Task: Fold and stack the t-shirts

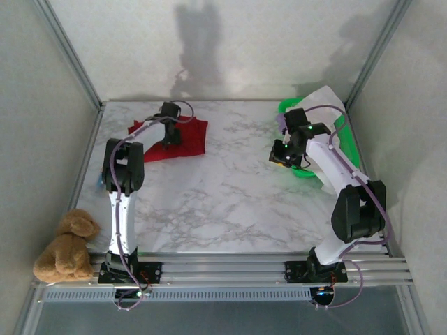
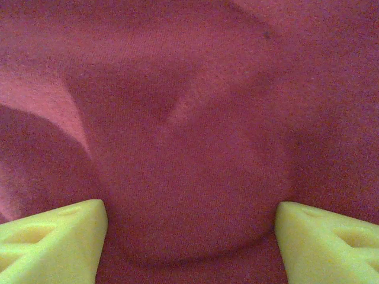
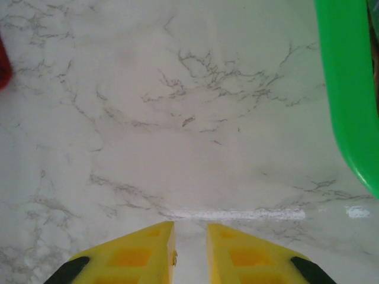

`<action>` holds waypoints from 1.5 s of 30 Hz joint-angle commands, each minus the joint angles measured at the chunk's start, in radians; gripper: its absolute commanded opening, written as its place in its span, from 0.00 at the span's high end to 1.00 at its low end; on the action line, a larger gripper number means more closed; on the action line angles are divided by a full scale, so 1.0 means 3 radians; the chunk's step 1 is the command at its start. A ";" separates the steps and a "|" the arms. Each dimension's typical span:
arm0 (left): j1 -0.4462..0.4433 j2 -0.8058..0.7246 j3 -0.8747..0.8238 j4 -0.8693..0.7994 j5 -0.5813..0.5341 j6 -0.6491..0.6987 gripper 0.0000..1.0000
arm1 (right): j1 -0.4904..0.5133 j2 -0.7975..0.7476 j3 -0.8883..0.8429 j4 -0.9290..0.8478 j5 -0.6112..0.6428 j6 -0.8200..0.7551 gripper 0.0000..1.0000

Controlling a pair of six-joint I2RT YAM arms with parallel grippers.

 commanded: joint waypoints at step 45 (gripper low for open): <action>0.0554 0.0364 -0.0076 -0.0524 -0.0129 0.0731 0.19 | -0.0029 0.0014 0.0281 -0.0160 -0.0333 -0.0130 0.77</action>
